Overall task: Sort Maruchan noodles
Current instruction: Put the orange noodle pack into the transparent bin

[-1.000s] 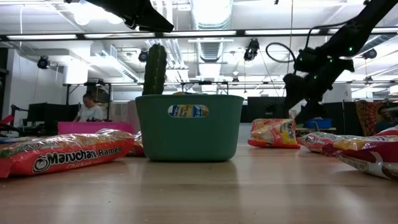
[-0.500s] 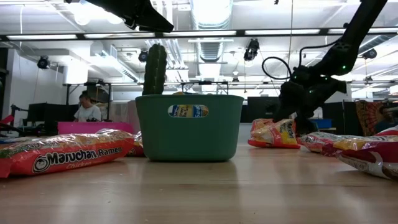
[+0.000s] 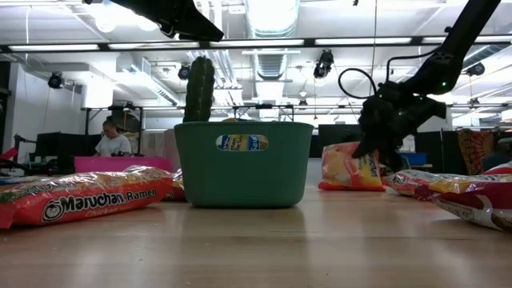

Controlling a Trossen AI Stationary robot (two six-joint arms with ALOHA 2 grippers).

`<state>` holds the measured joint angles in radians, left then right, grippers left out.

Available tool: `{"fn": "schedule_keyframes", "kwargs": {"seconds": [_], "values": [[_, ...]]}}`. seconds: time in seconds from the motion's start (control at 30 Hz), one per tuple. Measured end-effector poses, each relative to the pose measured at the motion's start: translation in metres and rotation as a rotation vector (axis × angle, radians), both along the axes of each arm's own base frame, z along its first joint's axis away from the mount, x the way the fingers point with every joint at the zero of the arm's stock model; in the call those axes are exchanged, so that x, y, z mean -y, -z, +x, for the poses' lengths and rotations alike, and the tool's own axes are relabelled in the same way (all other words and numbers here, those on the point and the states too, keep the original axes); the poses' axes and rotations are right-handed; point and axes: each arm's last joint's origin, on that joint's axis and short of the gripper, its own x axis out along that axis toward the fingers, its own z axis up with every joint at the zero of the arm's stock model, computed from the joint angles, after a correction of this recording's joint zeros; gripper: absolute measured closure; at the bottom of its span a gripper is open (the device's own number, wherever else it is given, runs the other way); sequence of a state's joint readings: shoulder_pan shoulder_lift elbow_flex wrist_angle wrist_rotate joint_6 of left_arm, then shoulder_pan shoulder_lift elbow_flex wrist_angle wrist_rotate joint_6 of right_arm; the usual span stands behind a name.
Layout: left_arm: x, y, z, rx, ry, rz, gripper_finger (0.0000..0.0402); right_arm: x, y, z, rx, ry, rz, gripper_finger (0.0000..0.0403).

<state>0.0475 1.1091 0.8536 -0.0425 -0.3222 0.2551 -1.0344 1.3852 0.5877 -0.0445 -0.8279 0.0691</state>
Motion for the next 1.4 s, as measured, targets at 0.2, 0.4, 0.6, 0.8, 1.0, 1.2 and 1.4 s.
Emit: {"fn": "schedule_keyframes", "kwargs": {"seconds": [0.2,0.4,0.6,0.8,1.0,1.2,1.4], "values": [[0.0,0.0,0.0,0.001,-0.001,-0.002,0.0208,-0.007,-0.019,0.001,0.061,-0.005,-0.008,0.039],[0.0,0.0,0.0,-0.007,0.004,0.017,0.0208,-0.029,-0.051,0.01,0.149,-0.058,-0.042,0.039],[-0.001,-0.001,-0.001,-0.018,-0.014,0.069,0.0208,-0.059,-0.084,0.028,0.175,0.05,-0.203,0.0391],[-0.002,-0.006,-0.006,-0.018,-0.007,0.123,0.0208,-0.082,-0.107,0.045,0.23,0.352,-0.344,0.0391],[-0.003,-0.011,-0.013,-0.019,-0.012,0.144,0.0208,-0.096,-0.12,0.06,0.215,0.646,-0.486,0.0392],[-0.007,-0.009,-0.016,-0.051,-0.071,0.182,0.0208,-0.092,-0.13,0.079,0.163,0.731,-0.524,0.0392],[-0.008,-0.007,-0.017,-0.069,-0.106,0.2,0.0208,-0.075,-0.13,0.111,0.037,0.799,-0.555,0.0392]]}}
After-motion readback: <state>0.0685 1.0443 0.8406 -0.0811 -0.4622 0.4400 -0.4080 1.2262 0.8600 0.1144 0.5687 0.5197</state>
